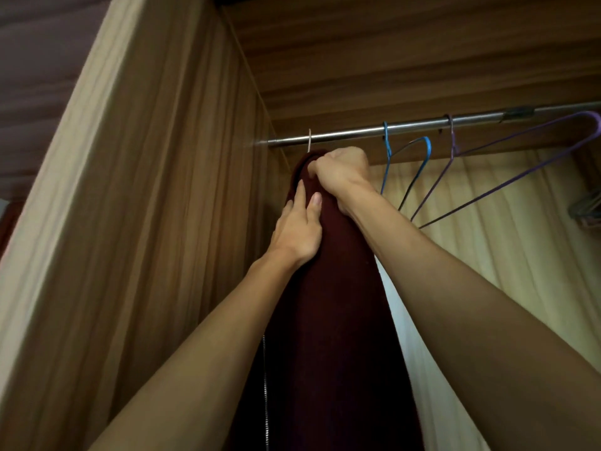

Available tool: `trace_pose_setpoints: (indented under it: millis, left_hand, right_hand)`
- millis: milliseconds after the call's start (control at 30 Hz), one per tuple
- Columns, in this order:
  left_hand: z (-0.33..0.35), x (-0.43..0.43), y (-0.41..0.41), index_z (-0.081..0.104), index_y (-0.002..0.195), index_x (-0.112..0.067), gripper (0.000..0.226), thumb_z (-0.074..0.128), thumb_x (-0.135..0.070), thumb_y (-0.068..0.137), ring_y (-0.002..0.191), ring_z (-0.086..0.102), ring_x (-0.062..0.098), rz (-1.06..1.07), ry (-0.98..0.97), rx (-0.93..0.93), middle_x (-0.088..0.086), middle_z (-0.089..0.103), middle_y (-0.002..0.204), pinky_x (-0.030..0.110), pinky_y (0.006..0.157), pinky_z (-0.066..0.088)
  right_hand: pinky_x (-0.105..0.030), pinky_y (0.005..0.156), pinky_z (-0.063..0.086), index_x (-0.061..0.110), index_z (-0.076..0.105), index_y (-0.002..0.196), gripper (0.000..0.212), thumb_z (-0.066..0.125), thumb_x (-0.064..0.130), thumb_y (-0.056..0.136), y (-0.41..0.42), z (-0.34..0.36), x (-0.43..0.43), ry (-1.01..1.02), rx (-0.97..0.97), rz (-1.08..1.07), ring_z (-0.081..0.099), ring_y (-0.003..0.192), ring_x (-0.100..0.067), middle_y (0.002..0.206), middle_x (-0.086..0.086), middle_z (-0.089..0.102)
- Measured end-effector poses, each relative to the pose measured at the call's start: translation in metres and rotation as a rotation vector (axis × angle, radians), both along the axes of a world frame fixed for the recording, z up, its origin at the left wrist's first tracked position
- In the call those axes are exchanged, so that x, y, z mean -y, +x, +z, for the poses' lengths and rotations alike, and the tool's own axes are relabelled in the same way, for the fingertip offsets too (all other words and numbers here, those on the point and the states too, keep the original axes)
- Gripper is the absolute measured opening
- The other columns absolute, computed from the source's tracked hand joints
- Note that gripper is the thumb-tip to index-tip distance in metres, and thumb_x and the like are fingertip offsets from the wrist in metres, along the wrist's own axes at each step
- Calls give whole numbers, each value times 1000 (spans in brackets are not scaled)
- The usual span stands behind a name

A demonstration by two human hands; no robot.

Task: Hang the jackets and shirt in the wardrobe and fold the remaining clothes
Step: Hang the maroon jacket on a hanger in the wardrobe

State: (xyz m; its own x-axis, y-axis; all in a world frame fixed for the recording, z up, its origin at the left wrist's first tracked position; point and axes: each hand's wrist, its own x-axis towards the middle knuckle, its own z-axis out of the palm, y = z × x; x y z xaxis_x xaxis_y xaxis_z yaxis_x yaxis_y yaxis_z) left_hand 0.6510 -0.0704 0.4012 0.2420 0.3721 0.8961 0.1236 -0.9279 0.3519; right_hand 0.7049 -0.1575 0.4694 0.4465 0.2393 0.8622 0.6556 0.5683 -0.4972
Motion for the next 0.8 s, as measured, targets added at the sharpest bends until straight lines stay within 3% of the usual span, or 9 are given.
trace_pose_setpoints:
  millis: [133,267,367,433,600,800]
  left_hand:
    - [-23,-7,-5,1,154,-47,70,14,-73,91,147,31,24,-21,-1,8,3,30,161,50,119,28]
    - [-25,2,-17,5,157,-41,58,17,-58,102,140,40,31,32,-76,-16,9,40,155,49,116,32]
    - [-26,13,-34,13,159,-31,56,23,-46,106,141,38,33,92,-119,-35,12,39,155,45,117,30]
    - [-29,22,-45,17,158,-25,55,28,-41,106,138,41,34,131,-116,-48,14,42,152,45,115,33]
    - [-48,64,-61,10,159,-20,66,41,-25,101,137,39,37,216,-78,-132,19,34,153,49,113,34]
    - [-96,130,-83,22,156,-20,65,46,-14,96,141,30,37,173,80,-153,21,28,154,45,114,29]
  right_hand:
    - [-35,84,57,17,70,74,5,70,13,77,-3,-17,-5,-81,35,-21,66,87,-17,82,0,71]
    - [-37,89,56,21,68,73,9,71,17,81,-13,-32,4,-114,55,70,65,86,-12,83,2,71]
    - [-38,96,53,26,70,83,6,73,22,78,-20,-45,11,-104,30,126,64,98,-12,95,6,71]
    - [-38,98,52,30,70,93,18,73,26,76,-23,-55,19,-78,18,80,63,103,-12,102,7,69]
    - [-33,85,57,31,63,112,37,72,22,78,-33,-90,54,-58,14,-73,68,81,-10,77,8,65]
    - [-21,81,52,19,66,109,31,74,18,79,-42,-140,117,-158,-104,-248,66,83,-7,81,10,64]
